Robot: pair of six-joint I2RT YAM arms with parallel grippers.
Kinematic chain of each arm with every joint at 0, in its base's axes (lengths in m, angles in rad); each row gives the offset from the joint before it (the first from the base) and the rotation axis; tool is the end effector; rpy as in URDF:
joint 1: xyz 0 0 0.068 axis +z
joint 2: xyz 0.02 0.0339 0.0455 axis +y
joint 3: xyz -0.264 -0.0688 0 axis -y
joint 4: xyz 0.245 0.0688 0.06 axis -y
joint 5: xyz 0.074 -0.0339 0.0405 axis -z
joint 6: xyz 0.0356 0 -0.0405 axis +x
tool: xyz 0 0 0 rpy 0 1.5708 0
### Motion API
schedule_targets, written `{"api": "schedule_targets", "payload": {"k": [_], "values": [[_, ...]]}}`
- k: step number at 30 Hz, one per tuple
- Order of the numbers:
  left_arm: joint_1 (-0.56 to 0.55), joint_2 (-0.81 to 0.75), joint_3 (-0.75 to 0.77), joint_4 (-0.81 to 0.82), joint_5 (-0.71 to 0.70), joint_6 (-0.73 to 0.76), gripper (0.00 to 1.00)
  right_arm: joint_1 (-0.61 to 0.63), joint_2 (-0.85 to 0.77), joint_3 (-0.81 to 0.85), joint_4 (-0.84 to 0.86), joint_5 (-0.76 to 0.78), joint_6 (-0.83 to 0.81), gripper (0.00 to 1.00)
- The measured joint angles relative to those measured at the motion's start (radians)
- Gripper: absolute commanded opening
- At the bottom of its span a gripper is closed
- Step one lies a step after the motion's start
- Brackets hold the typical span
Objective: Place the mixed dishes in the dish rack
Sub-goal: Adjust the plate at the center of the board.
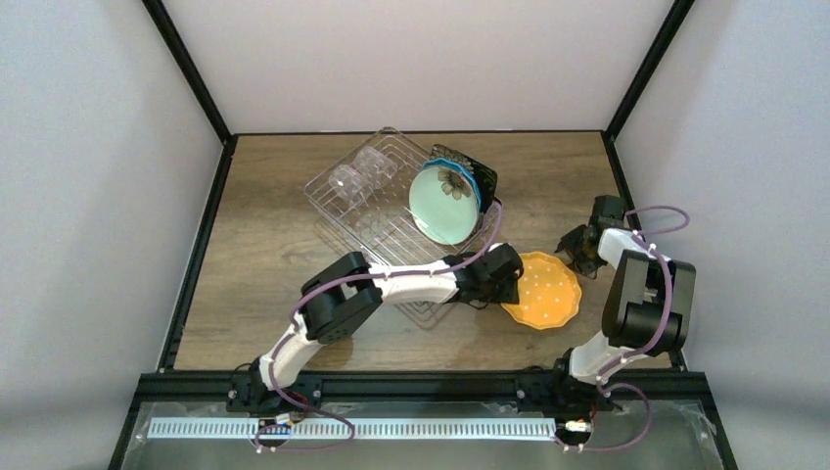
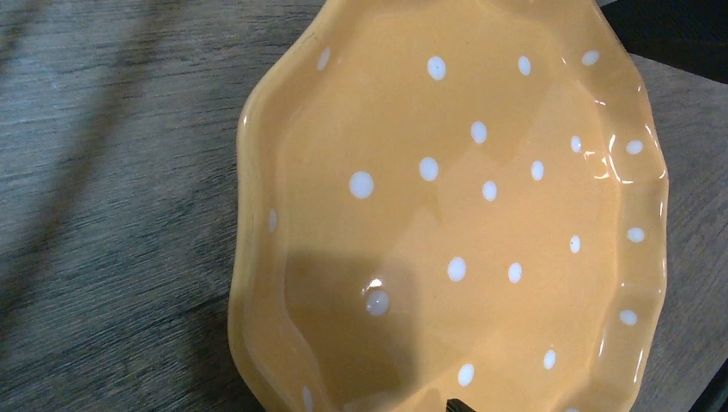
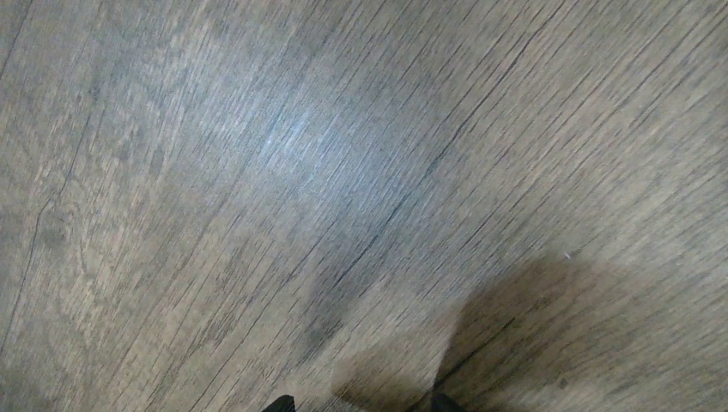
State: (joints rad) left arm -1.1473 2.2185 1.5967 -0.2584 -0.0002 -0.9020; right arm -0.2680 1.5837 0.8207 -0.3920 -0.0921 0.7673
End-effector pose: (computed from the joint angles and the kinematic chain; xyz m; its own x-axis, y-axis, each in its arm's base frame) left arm 0.1986 -0.4405 0.1456 -0.9116 0.1132 -0.3951 0.3167 0.8062 -0.4997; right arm 0.2768 -0.0726 0.1514 -0.4768 0.8478 -0.2323 0.7764 0.5301 0.3410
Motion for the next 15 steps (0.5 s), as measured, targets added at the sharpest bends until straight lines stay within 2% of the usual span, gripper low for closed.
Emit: {"api": "schedule_targets", "payload": {"k": [15], "values": [[-0.012, 0.0, 0.007, -0.008, -0.045, -0.02, 1.0, -0.001, 0.0, -0.003, 0.004, -0.01, -0.002, 0.9]]}}
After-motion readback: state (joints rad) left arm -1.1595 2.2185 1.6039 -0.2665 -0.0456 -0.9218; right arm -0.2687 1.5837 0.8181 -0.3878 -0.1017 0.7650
